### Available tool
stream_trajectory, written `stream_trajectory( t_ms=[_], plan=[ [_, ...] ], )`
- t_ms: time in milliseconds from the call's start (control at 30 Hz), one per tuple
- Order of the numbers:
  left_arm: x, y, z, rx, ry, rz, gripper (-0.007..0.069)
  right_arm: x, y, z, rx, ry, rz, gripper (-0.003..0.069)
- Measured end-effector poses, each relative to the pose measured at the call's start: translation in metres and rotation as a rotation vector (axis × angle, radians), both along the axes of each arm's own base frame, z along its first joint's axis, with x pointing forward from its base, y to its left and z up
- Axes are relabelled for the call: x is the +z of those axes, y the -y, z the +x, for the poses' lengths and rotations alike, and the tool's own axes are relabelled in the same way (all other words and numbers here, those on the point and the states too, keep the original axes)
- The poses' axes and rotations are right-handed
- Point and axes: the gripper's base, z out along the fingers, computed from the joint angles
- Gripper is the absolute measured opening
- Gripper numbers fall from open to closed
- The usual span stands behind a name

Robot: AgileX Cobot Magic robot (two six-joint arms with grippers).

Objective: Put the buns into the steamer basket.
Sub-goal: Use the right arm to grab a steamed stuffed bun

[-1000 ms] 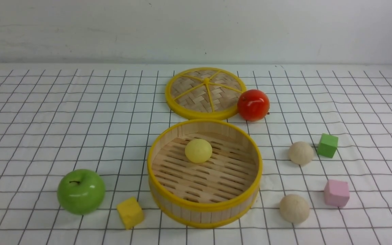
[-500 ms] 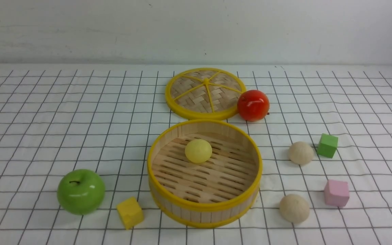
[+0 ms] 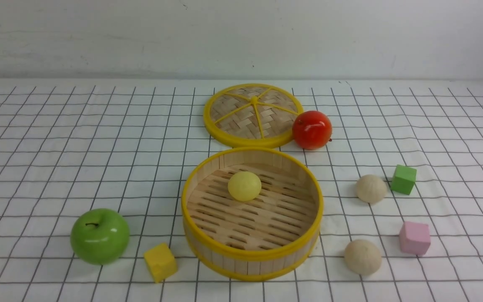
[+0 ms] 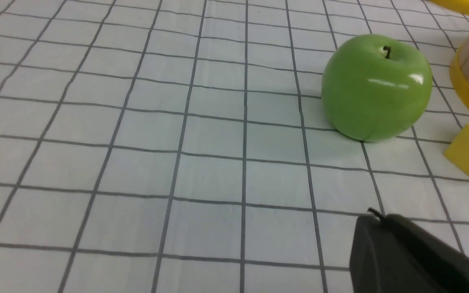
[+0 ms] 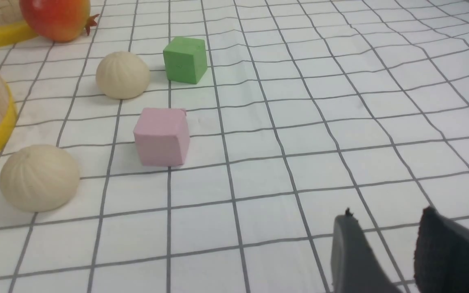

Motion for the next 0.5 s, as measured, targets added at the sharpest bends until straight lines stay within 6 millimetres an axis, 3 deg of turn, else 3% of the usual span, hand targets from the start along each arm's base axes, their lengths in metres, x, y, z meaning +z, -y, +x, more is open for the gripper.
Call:
stream_trajectory(
  t_ms=[367, 500],
  plan=[
    [0.0, 0.0, 0.0, 0.0, 0.001, 0.0, -0.0007, 0.001, 0.003, 0.0, -0.003, 0.013, -0.096, 0.0239],
    [0.0, 0.0, 0.0, 0.0, 0.001, 0.0, -0.0003, 0.016, -0.001, 0.004, 0.034, 0.196, -0.114, 0.0239]
  ],
)
